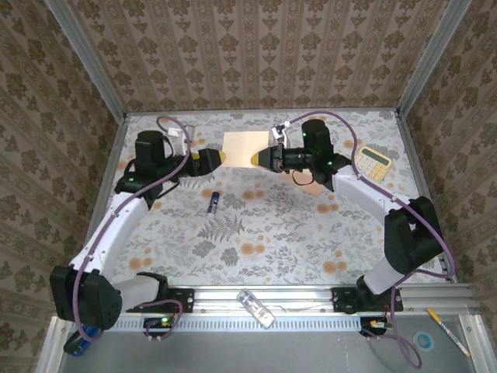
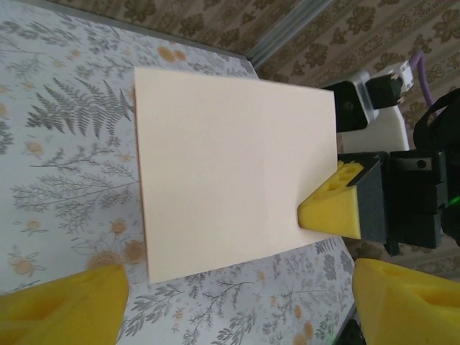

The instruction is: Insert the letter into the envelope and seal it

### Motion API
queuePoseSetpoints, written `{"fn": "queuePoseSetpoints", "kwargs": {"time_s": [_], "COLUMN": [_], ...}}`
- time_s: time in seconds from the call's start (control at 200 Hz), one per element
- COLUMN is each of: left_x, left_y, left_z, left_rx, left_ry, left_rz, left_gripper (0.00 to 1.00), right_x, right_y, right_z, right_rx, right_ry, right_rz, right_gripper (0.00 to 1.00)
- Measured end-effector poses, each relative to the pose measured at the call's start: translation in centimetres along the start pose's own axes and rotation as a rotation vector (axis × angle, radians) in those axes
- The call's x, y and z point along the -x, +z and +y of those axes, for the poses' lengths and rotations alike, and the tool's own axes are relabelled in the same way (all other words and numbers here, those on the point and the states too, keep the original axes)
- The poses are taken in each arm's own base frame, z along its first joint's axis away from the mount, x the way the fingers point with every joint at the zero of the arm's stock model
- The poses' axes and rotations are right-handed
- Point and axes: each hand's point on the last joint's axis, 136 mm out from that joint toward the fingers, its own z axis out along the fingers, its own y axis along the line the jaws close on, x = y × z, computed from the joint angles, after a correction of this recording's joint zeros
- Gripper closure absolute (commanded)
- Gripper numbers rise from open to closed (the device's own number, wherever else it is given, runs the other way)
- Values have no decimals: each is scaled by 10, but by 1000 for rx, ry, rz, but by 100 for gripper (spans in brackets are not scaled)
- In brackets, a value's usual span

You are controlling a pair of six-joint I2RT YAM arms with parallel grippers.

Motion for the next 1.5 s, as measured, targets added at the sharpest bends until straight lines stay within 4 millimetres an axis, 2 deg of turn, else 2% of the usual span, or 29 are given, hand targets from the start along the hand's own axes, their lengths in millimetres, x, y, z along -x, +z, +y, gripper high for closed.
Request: {"fn": "queuePoseSetpoints", "kwargs": {"time_s": [0.215,0.44,0.655,0.91,1.1,1.265,1.5], "left_x": [-7,1,6,11,13,15,6], "left_y": [24,31,39,34,20,9,11], "left_z": [6,8,13,22,35,35,41], "left_rx": [-16,-31,-37,-19,17,30,36], "left_ry": [-26,-30,-41,-50,-67,-66,-84], "left_rz": [37,12,2,-16,-41,-58,-40], "left_gripper": [19,19,19,19,19,19,19], "right_x": [1,0,2,4,10,15,17], "right_y": [2,7,14,13,5,-1,-3], "right_z": [11,31,35,37,35,38,40], "right_rx": [62,145,203,223,213,210,218], "right_ry": [5,3,31,44,40,25,31], "right_rz": [-10,-12,-22,-31,-51,-67,-73], "right_gripper": [100,100,100,100,100,100,100]}}
